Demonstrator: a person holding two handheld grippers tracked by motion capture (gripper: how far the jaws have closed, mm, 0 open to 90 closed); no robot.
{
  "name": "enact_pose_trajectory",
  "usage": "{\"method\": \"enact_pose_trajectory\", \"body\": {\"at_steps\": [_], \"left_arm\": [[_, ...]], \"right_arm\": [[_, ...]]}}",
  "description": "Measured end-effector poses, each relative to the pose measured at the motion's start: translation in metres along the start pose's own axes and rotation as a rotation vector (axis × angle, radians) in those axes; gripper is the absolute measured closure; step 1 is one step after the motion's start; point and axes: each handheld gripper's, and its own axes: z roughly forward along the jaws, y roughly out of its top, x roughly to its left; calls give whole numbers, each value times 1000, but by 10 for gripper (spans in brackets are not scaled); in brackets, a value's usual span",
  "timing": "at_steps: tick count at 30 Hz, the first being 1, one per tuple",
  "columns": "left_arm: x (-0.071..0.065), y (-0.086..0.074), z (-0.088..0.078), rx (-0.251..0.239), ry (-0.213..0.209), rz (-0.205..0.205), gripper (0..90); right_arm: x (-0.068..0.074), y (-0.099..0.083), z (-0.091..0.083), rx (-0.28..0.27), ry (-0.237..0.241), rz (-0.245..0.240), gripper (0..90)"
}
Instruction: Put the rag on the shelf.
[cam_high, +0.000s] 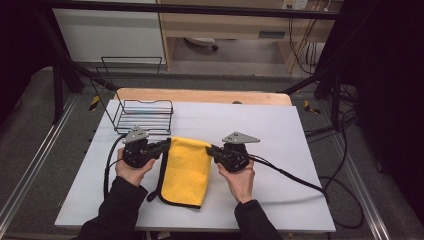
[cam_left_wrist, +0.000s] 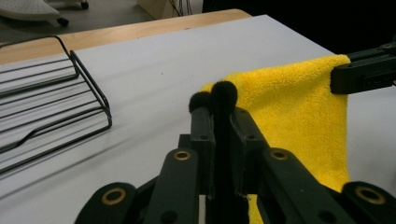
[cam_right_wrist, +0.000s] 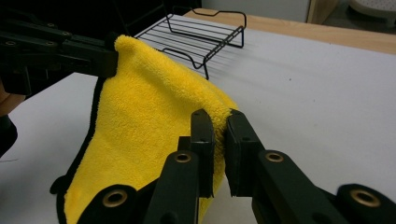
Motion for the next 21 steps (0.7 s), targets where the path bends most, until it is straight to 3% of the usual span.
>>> {"method": "enact_pose_trajectory", "body": {"at_steps": [21], "left_arm": [[-5, 22, -37, -154, 39, 41, 811]], "right_arm": [[21, 40, -18, -123, -10, -115, 833]]}}
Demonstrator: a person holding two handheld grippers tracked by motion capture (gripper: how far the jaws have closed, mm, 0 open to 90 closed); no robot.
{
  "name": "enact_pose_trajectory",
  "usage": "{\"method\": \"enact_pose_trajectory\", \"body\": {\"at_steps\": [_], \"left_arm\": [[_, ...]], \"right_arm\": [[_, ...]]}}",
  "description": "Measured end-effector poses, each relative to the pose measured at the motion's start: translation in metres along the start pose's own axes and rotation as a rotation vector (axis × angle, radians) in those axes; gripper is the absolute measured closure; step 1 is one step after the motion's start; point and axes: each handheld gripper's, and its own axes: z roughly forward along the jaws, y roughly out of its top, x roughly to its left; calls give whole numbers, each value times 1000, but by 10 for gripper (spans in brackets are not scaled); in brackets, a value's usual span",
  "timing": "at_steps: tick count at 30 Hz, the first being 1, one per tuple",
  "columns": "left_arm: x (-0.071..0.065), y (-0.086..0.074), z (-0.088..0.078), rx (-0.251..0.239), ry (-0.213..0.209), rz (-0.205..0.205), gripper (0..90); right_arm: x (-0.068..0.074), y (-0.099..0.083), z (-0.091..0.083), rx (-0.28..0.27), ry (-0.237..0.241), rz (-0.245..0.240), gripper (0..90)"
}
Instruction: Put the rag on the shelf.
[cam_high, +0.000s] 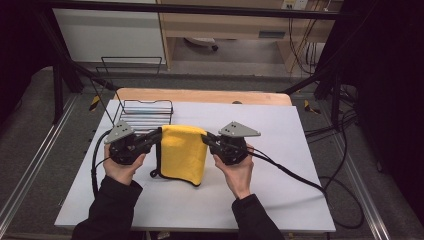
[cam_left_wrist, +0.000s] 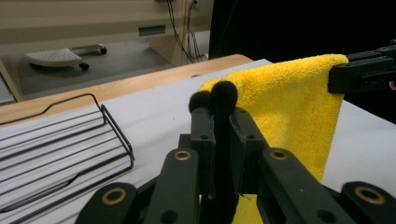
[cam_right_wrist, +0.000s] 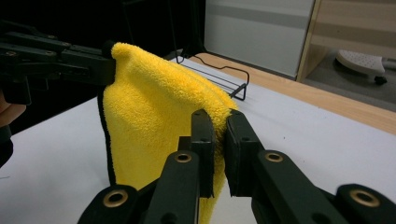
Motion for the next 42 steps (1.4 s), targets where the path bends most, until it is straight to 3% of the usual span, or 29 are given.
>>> {"method": "enact_pose_trajectory", "body": {"at_steps": [18, 38, 42], "left_arm": [[8, 14, -20, -106, 31, -4, 812], [28, 34, -35, -211, 53, -1, 813], [34, 38, -37, -233, 55, -18, 813]], "right_arm": [[13, 25, 1, -86, -2, -62, 834], [26, 55, 11, -178, -9, -105, 836], [29, 63, 14, -194, -11, -117, 835]]}}
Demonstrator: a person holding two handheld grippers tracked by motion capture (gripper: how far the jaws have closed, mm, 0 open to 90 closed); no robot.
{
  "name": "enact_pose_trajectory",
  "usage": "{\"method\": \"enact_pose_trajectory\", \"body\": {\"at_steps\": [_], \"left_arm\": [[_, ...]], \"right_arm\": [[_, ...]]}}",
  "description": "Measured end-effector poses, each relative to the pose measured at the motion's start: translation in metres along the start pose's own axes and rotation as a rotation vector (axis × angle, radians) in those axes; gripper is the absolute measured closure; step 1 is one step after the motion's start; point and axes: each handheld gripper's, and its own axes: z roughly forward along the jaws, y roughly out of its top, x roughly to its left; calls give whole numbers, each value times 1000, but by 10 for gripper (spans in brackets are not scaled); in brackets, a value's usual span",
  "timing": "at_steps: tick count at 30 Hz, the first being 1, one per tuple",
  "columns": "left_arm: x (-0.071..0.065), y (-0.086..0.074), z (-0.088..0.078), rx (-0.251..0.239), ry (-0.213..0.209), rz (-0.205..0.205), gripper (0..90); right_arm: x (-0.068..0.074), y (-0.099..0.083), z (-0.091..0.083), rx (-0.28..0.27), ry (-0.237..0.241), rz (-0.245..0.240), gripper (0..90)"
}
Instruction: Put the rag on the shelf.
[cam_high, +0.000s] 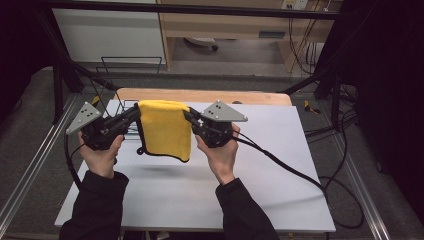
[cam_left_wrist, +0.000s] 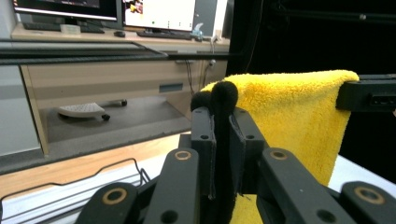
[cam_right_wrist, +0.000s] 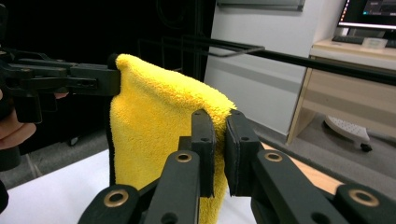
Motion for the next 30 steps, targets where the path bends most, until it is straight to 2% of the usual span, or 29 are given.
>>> {"method": "enact_pose_trajectory", "body": {"at_steps": [15, 30], "left_arm": [[16, 18, -7, -66, 37, 3, 814], [25, 41, -11, -139, 77, 15, 815]], "right_arm": [[7, 22, 19, -46, 2, -13, 836], [12, 49, 33, -103, -14, -34, 837]]}}
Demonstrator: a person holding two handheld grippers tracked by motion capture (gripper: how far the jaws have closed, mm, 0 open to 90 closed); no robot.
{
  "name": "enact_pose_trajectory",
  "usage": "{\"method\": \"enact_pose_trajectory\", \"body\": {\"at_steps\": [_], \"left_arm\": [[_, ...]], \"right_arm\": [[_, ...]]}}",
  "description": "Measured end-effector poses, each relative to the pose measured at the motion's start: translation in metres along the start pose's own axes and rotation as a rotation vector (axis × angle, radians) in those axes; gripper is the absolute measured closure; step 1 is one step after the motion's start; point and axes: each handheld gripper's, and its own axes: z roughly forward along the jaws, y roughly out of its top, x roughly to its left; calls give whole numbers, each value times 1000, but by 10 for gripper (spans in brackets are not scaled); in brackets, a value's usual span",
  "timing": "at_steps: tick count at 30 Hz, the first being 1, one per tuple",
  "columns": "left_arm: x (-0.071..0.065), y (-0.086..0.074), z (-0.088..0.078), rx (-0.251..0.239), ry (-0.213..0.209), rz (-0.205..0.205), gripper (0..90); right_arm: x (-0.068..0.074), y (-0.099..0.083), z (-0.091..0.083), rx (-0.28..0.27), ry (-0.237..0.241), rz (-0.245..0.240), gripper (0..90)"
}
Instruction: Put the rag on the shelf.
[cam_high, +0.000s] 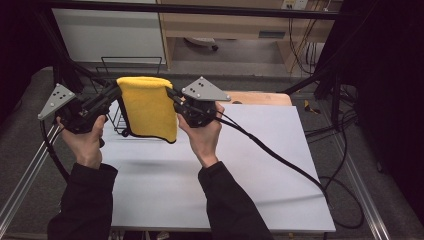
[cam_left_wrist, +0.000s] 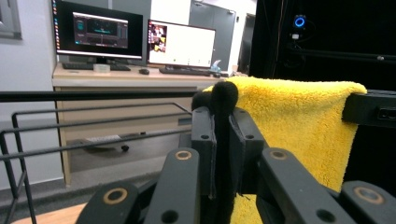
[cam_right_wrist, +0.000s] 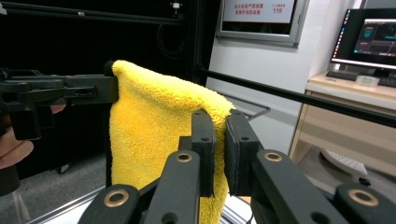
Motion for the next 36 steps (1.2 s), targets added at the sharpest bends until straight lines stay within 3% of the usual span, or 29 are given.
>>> {"method": "enact_pose_trajectory", "body": {"at_steps": [16, 26, 36], "left_arm": [[16, 30, 1, -43, 44, 28, 816], [28, 45, 1, -75, 61, 10, 816], [38, 65, 1, -113, 87, 18, 816]], "right_arm": [[2, 30, 24, -46, -4, -21, 838], [7, 48, 39, -67, -11, -51, 838], [12, 71, 53, -88, -21, -70, 839]]}}
